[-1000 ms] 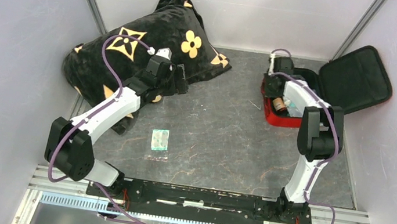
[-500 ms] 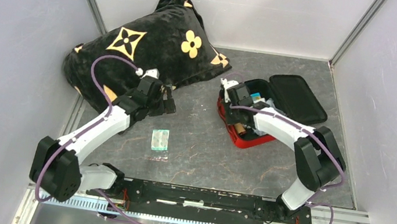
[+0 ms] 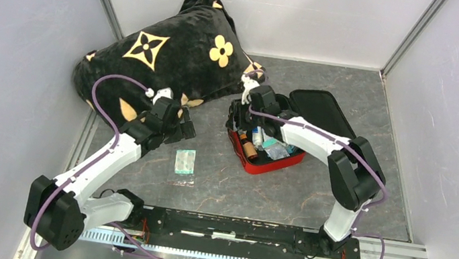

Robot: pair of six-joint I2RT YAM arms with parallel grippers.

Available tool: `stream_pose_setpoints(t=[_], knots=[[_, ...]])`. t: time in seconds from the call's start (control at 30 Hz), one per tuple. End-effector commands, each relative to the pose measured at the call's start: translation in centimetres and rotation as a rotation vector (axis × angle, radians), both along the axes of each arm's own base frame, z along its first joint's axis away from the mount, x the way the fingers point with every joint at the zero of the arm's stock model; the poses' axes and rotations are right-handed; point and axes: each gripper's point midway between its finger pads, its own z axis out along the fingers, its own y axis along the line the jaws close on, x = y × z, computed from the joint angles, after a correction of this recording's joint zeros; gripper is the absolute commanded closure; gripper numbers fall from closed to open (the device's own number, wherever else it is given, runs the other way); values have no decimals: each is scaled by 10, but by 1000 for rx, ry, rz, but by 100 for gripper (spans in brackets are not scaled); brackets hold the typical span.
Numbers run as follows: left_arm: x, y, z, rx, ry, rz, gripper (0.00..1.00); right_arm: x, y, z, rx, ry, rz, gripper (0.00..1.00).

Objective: Organize the medicine kit

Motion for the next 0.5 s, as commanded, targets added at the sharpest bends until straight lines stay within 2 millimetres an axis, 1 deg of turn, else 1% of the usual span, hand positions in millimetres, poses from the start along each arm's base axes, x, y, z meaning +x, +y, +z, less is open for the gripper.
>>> stream_pose_setpoints(t=[0.0, 0.07, 0.13, 0.17, 0.23, 0.27, 0.3, 0.33, 0.4, 0.47], knots=[[-4, 7, -2, -20, -3, 62, 0, 38, 7, 70, 239, -104, 20, 46], [-3, 4, -2, -29, -5, 52, 0, 46, -20, 75, 230, -131, -35, 42], [0, 1, 0, -33, -16, 40, 0, 53, -60, 71, 202, -137, -127, 39], [1, 2, 2, -29, -20, 41, 0, 54, -77, 72, 200, -143, -170, 39], [2, 3, 3, -20, -23, 41, 0, 54, -123, 65, 160, -151, -289, 37], [3, 3, 4, -19, -27, 41, 0, 53, -145, 66, 135, -169, -357, 33], [4, 2, 4, -21, -31, 38, 0, 52, -171, 62, 105, -180, -439, 30], [6, 0, 5, -26, -37, 30, 0, 49, -194, 63, 94, -198, -511, 27], [13, -9, 9, -47, -58, -1, 0, 39, -238, 54, 92, -186, -636, 24], [25, -22, 22, -65, -87, -47, 0, 28, -279, 44, 116, -169, -754, 23]])
